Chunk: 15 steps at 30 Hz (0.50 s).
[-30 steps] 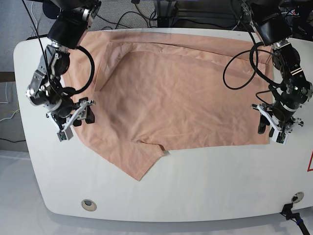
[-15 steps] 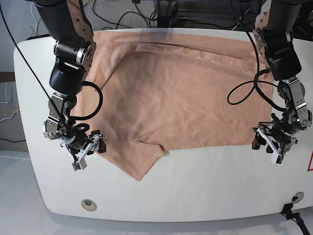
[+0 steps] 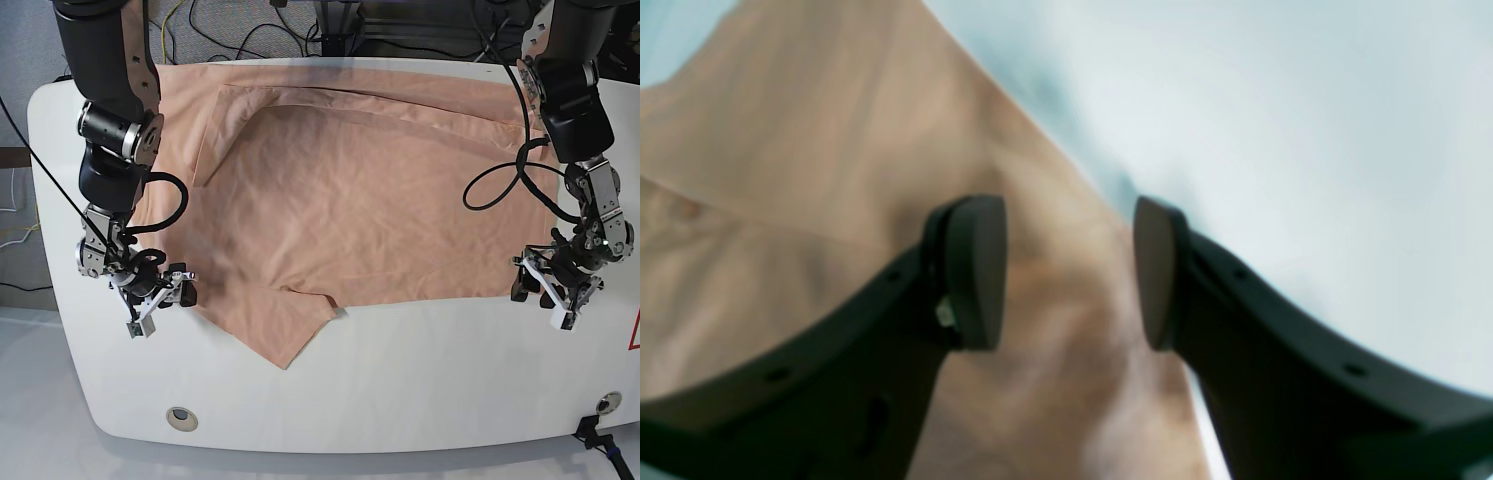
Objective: Fold the T-shirt properly
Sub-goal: 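Open both grippers and move them toward the shirt's hem corners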
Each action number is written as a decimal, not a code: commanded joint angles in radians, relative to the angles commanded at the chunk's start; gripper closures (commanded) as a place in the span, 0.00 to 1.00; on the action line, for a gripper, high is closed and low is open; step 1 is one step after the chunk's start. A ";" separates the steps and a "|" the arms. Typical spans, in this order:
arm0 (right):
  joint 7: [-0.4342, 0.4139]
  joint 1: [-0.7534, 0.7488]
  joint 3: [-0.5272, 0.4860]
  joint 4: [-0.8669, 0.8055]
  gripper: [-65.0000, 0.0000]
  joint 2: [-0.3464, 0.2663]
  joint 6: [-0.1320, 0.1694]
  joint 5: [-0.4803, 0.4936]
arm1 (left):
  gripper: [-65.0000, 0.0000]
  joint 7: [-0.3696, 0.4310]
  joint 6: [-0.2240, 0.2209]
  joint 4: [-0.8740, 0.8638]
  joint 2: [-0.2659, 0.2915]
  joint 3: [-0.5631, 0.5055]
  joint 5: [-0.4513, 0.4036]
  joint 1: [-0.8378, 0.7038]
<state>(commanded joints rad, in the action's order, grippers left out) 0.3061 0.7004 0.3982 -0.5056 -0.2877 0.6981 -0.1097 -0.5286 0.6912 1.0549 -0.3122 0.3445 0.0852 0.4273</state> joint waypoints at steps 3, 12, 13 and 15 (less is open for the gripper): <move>0.000 -0.021 0.000 0.002 0.54 0.003 0.000 0.000 | 0.48 0.000 0.000 0.000 0.000 0.000 0.000 0.000; 0.000 -0.064 0.000 -0.002 0.54 0.046 0.000 0.002 | 0.48 0.000 0.000 -0.005 -0.060 0.003 0.002 0.000; 0.000 -0.064 0.000 -0.002 0.54 0.057 0.000 0.002 | 0.48 0.002 -0.002 -0.015 -0.068 0.005 0.003 0.000; 0.000 -0.064 0.000 -0.002 0.55 0.061 0.000 0.002 | 0.48 0.002 -0.002 -0.049 -0.072 0.035 0.002 0.005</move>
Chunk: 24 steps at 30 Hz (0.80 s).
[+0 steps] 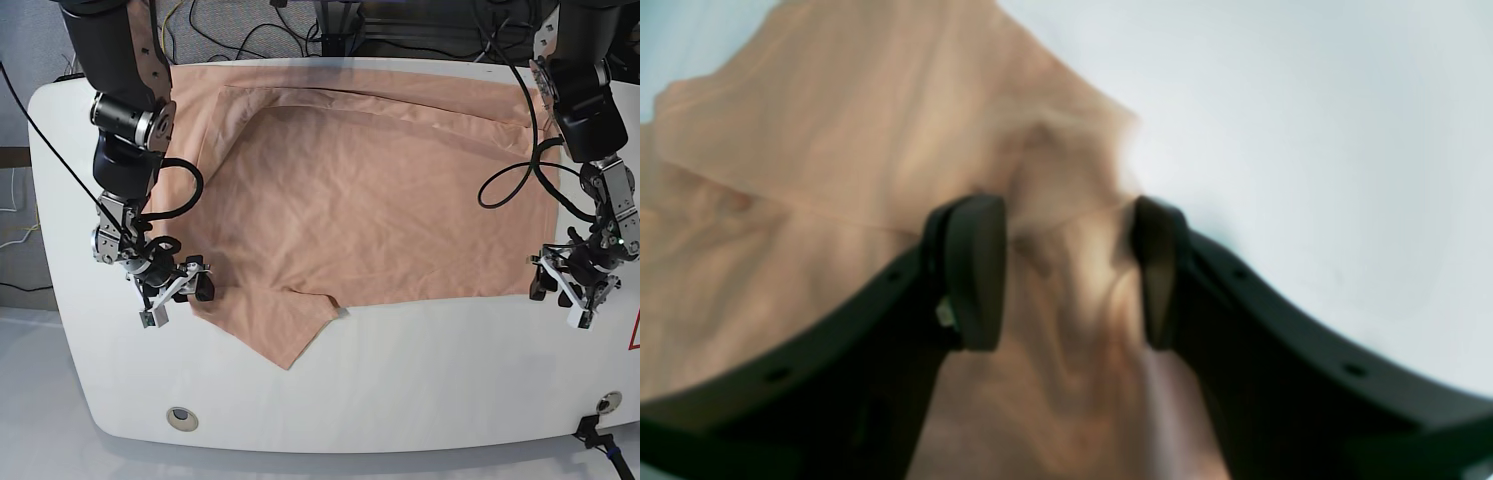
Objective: Fold the T-shirt properly
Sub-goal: 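Open both grippers and move them toward the shirt's hem corners, then lower both grippers and grasp the shirt's hem corners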
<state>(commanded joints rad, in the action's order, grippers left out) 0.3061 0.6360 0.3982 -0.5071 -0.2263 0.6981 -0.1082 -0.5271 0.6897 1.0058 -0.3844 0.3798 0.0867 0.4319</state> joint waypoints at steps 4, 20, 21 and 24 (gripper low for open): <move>0.000 0.000 0.000 -0.002 0.60 0.003 0.000 0.000 | 0.48 0.000 -0.032 -0.041 -0.017 0.041 -0.003 0.002; 0.000 -0.002 0.000 -0.002 0.90 0.003 0.000 0.000 | 0.48 0.150 -0.069 -0.342 -0.017 0.040 -0.003 0.075; 0.000 -0.002 0.000 -0.002 0.90 0.003 0.000 0.000 | 0.48 0.153 -0.071 -0.344 -0.015 0.040 -0.003 0.081; 0.000 -0.002 0.000 -0.002 0.90 0.005 0.000 0.000 | 0.48 0.155 -0.101 -0.344 -0.014 0.040 -0.003 0.087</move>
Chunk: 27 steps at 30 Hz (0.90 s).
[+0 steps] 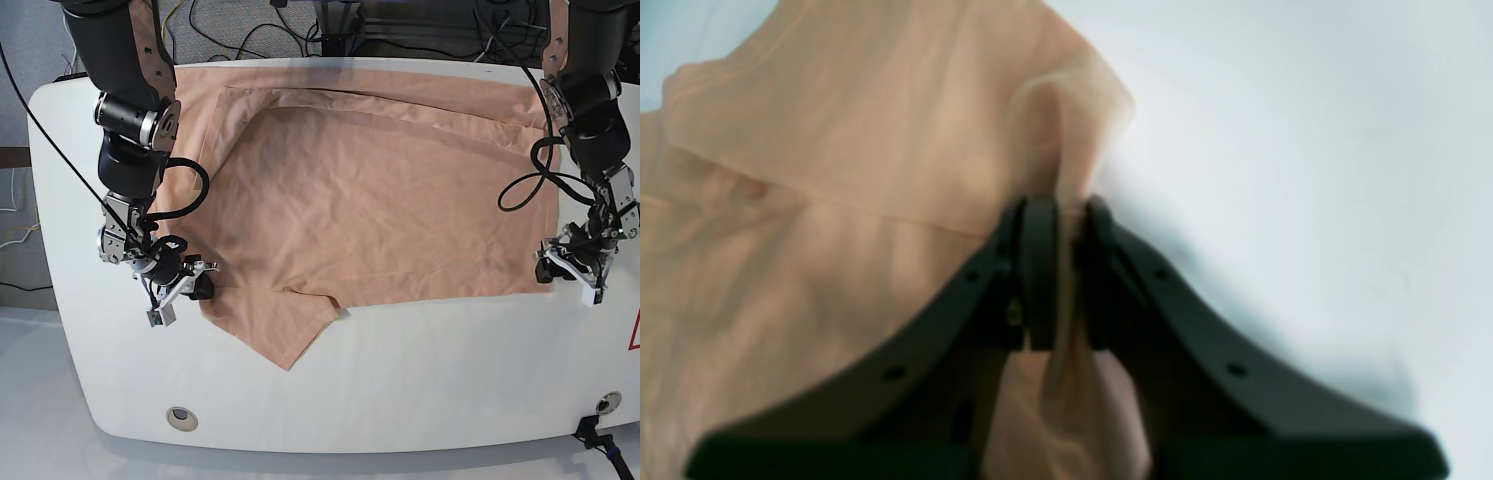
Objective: Fold the T-shirt properly
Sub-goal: 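Lower both grippers and grasp the shirt's hem corners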
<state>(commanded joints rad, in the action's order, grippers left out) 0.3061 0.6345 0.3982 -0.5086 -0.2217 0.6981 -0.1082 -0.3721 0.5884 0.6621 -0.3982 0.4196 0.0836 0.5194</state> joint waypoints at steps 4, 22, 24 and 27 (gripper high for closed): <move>0.000 0.000 0.000 0.000 0.90 0.000 0.000 0.000 | 0.48 0.000 -0.052 0.000 0.006 -0.008 0.000 0.000; 0.000 -0.002 0.000 0.000 0.90 0.000 0.000 0.003 | 0.48 0.063 -0.051 -0.020 0.057 -0.075 0.006 -0.006; 0.000 -0.002 0.000 0.000 0.90 0.000 0.000 0.003 | 0.48 0.055 -0.049 0.043 0.052 -0.075 0.006 -0.009; 0.000 -0.002 0.000 0.000 0.90 0.000 0.000 0.005 | 0.48 0.055 -0.051 0.084 0.038 -0.075 0.002 -0.021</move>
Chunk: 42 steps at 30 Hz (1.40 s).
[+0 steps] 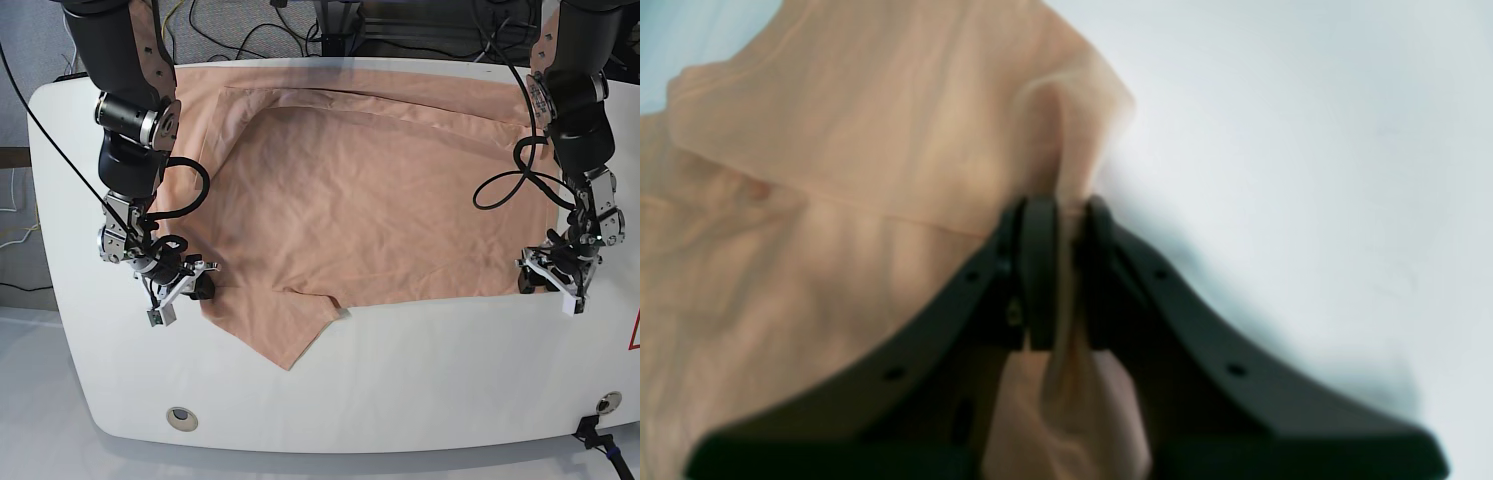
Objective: Fold the T-shirt properly
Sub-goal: 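Lower both grippers and grasp the shirt's hem corners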
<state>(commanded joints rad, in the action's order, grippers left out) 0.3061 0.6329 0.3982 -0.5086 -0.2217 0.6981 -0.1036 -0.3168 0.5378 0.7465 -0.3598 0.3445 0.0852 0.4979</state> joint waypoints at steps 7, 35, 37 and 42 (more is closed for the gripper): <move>0.000 0.000 0.000 0.000 0.90 0.002 0.000 0.000 | 0.48 0.000 -0.003 -0.017 -0.020 0.000 -0.002 -0.005; 0.000 -0.002 0.000 0.000 0.90 0.002 0.000 0.000 | 0.48 0.005 -0.072 -0.083 0.075 -0.005 0.005 -0.006; 0.000 -0.002 0.000 0.000 0.90 0.000 0.000 0.000 | 0.49 0.006 -0.072 -0.083 0.075 -0.005 0.005 -0.006; 0.000 -0.002 0.000 0.000 0.90 0.000 0.000 0.000 | 0.82 0.006 -0.072 -0.080 0.075 -0.003 0.005 -0.006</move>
<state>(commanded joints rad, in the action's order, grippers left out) 0.3061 0.6314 0.3982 -0.5086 -0.2217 0.6981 -0.1036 -0.3107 0.4657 0.6667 -0.2846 0.3414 0.0898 0.4918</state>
